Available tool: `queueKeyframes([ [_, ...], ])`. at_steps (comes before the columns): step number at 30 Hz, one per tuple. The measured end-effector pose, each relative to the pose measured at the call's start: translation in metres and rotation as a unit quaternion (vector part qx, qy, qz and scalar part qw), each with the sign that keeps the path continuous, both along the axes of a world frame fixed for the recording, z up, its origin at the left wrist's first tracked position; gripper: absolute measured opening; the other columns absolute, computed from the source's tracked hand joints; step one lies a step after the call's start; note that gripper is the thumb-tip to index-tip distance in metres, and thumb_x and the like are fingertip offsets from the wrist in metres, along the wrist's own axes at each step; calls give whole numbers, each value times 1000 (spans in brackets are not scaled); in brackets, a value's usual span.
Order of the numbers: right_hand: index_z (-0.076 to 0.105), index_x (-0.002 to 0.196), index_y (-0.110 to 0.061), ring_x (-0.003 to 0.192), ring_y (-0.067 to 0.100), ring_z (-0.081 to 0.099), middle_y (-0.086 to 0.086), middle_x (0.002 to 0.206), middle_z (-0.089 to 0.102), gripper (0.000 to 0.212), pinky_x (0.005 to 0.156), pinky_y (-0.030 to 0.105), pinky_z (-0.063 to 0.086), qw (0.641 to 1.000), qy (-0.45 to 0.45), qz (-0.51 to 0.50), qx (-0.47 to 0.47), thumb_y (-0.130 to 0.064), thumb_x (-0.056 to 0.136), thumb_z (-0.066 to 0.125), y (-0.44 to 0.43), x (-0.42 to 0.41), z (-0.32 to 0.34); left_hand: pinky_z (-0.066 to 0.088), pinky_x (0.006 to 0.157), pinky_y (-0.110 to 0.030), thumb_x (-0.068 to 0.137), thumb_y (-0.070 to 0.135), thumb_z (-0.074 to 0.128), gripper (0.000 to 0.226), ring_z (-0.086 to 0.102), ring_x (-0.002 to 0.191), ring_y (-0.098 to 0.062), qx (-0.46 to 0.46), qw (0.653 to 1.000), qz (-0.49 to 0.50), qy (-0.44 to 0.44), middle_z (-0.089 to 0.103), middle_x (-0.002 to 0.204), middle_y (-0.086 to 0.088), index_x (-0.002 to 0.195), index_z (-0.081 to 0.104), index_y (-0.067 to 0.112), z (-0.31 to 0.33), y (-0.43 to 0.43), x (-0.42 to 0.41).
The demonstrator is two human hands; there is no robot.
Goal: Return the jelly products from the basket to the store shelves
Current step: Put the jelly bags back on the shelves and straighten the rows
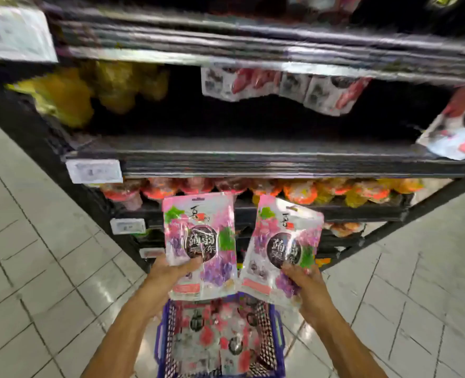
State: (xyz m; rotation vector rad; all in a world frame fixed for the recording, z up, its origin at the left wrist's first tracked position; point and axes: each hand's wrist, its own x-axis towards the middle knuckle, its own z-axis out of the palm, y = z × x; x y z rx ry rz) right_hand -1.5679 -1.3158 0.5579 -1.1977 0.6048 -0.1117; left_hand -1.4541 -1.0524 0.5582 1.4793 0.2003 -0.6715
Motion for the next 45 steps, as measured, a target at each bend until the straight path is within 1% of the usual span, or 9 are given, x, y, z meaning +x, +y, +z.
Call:
queueKeyframes([
  [4,64,99,-5,62,17,68,2,72,73,36,53,24,54,994,-85,-38,-61,-5,64,73,0,5,95,52,89,-57,29,36,89,66,68,93,-31,-13,993,-37,-111,76,95,-9,93,77,25,105,-1,17],
  [8,68,94,-8,61,14,70,3,73,74,27,51,24,54,980,-154,-61,-109,0,68,72,1,5,173,60,76,-50,27,40,95,80,72,91,-30,-26,972,-82,-220,77,95,-7,102,72,23,187,4,25],
  [12,69,101,-7,79,26,73,11,90,76,35,62,27,57,967,-210,-60,-133,-17,69,75,-2,4,240,58,65,-24,43,46,92,57,75,86,-18,-45,936,-106,-333,78,94,2,96,72,40,259,6,27],
  [16,72,101,-19,90,24,73,10,100,76,35,68,24,57,949,-258,-64,-172,-30,68,80,-8,6,298,56,64,-20,51,47,89,52,75,85,-17,-69,908,-100,-400,78,94,0,99,73,36,313,5,34],
  [20,73,98,-31,90,18,73,4,100,76,32,68,21,56,927,-301,-83,-206,-44,69,77,-16,11,345,60,70,-36,46,46,88,53,72,81,-18,-90,893,-71,-436,77,93,-9,96,74,33,350,-7,41],
  [24,72,99,-17,77,13,72,3,91,76,36,61,20,54,911,-339,-111,-206,-36,69,75,-31,29,385,56,60,-19,51,36,91,47,75,81,-15,-93,875,-75,-469,78,91,2,94,73,37,378,-25,48],
  [38,70,100,-12,79,28,70,18,93,74,24,69,43,59,882,-387,-105,-247,-24,81,78,-96,107,477,49,48,-14,55,24,90,45,71,61,-9,-93,873,-43,-477,76,75,-2,95,72,14,429,-89,61],
  [41,70,103,-11,78,22,70,11,94,75,23,63,35,59,864,-406,-121,-272,-21,83,76,-103,120,492,50,51,-17,49,32,92,47,69,63,-8,-80,871,-23,-484,76,78,-3,90,73,19,433,-100,64],
  [45,69,105,-15,93,24,71,5,99,75,26,83,43,58,845,-416,-121,-314,-23,83,77,-110,137,505,52,55,-19,44,45,86,57,72,68,-12,-82,869,-17,-488,77,82,-3,94,73,20,435,-108,65],
])
